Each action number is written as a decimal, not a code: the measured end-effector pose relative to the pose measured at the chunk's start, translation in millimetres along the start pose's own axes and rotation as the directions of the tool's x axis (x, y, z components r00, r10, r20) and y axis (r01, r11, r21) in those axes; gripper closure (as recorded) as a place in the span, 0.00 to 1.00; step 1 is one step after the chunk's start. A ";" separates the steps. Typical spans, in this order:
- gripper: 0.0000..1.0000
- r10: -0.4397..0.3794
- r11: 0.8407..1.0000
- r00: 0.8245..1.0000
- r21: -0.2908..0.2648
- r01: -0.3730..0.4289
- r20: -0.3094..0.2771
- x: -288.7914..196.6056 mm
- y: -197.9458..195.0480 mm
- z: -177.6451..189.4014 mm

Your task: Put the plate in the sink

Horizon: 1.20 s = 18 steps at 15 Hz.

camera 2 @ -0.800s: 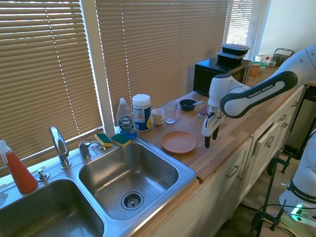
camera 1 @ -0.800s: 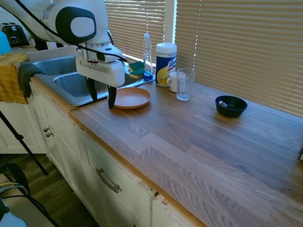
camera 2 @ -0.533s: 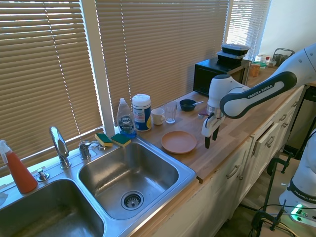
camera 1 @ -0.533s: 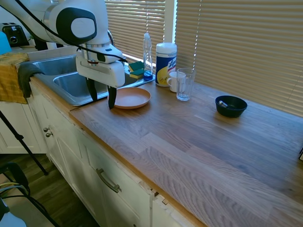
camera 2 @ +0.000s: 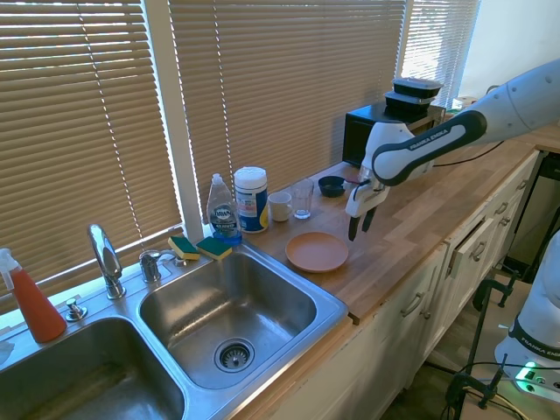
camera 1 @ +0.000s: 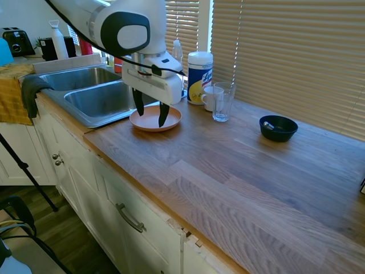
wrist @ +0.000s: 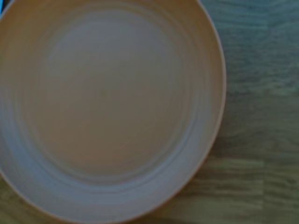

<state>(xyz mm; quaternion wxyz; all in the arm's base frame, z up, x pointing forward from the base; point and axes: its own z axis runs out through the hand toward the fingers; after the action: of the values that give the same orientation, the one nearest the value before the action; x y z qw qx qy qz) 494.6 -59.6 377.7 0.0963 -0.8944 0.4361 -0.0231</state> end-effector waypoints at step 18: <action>1.00 0.064 0.998 0.970 0.014 -0.069 0.234 82.4 -54.5 62.2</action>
<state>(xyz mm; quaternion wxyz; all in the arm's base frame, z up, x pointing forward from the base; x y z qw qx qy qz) 595.6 -82.1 323.7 0.1578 -0.8747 0.4511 0.0806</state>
